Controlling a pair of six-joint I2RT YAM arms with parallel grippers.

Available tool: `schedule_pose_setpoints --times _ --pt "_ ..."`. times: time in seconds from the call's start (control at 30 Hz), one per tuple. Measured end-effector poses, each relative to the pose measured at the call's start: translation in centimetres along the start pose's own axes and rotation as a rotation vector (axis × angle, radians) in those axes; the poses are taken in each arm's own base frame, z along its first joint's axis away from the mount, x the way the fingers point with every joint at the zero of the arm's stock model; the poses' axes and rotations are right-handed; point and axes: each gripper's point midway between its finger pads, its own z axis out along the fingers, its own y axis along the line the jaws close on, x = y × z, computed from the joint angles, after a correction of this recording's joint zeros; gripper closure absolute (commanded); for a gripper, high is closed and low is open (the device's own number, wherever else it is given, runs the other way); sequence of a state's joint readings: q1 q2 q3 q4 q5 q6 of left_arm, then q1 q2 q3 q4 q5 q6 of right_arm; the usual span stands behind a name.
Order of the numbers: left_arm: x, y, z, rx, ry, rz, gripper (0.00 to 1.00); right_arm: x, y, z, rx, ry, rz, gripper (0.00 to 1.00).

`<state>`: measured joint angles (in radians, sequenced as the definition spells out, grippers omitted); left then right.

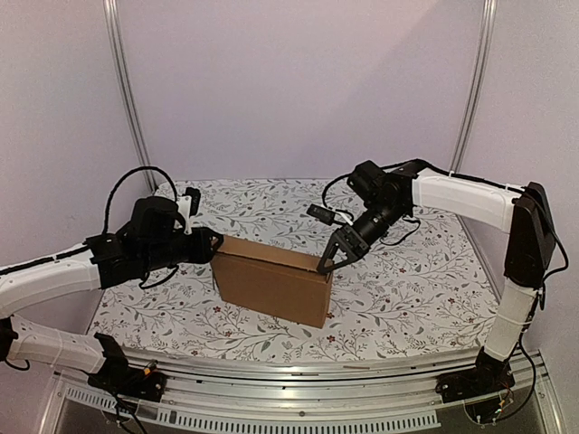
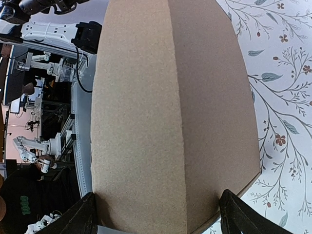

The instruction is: Fold the paper box

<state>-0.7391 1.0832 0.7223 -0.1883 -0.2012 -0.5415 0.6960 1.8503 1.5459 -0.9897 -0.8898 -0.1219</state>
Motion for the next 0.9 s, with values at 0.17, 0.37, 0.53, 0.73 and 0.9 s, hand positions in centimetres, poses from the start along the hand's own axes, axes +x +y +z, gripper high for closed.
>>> schedule_pose_setpoints --times 0.17,0.37,0.53,0.73,0.9 --pt "-0.2 0.0 -0.1 0.011 -0.001 -0.001 0.65 -0.1 -0.2 0.1 0.0 0.007 -0.011 0.17" --pt "-0.8 0.1 -0.3 0.016 0.031 0.012 0.58 -0.1 -0.8 0.5 0.032 0.021 -0.032 0.17" --pt "-0.9 0.3 -0.3 0.023 0.063 0.002 0.58 0.1 -1.3 0.7 0.066 0.034 -0.032 0.17" --pt "-0.5 0.4 -0.1 0.047 0.09 -0.03 0.61 0.2 -1.3 0.8 0.084 0.044 -0.037 0.17" --pt "-0.5 0.6 -1.0 0.071 0.071 -0.063 0.56 0.3 -1.3 0.8 0.092 0.05 -0.04 0.17"
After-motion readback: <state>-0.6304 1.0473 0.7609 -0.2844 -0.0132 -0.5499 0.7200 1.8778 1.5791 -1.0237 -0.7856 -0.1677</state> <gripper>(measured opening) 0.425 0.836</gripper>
